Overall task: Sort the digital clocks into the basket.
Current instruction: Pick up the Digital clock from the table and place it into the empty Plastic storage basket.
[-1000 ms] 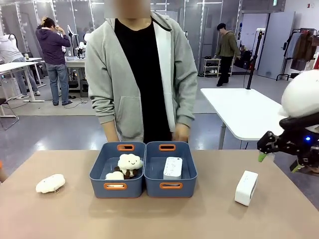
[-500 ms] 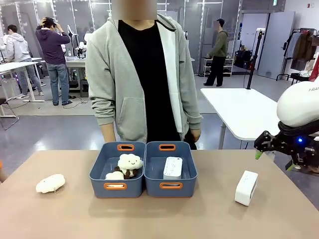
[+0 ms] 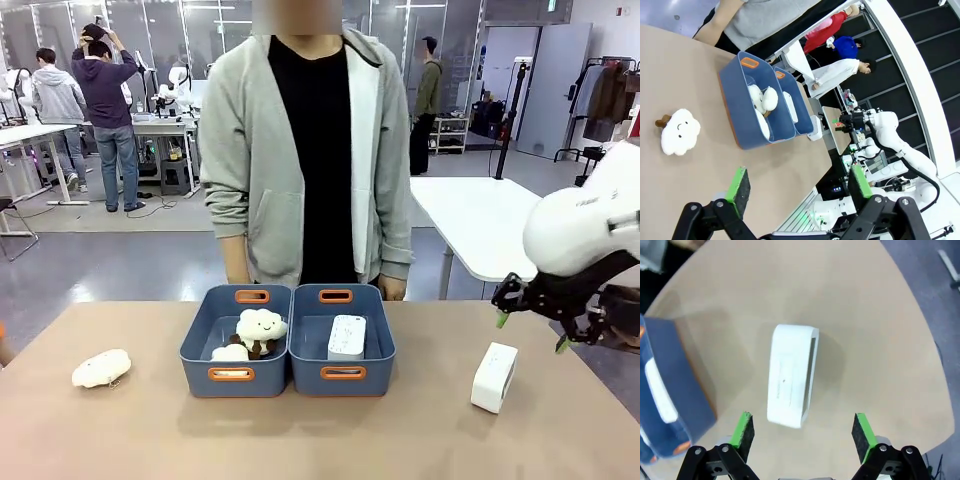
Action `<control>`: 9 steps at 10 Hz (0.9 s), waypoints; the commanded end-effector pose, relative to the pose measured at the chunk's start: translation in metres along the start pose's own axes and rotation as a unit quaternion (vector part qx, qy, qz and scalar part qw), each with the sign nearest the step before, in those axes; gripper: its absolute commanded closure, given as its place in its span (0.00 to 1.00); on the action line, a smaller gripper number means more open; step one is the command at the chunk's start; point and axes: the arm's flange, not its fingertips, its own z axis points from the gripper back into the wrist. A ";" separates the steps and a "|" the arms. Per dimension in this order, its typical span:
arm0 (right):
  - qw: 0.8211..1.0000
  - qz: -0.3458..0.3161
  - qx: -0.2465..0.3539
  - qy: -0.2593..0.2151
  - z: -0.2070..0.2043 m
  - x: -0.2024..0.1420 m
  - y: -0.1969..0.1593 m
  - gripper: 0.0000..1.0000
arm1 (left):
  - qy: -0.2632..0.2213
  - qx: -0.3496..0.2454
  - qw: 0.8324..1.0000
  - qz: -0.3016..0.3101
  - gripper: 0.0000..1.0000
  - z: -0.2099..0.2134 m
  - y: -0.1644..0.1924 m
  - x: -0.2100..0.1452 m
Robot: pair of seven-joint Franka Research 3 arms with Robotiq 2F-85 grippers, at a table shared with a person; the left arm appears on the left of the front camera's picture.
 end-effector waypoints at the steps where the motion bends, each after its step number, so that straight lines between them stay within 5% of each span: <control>1: 0.997 -0.062 -0.037 -0.007 -0.026 0.016 0.017 0.00 | -0.010 -0.012 1.000 -0.004 0.00 -0.001 0.000 0.001; 9: 0.992 -0.072 -0.085 0.051 -0.115 0.022 0.035 0.00 | -0.010 -0.012 1.000 -0.004 0.00 -0.001 0.000 0.001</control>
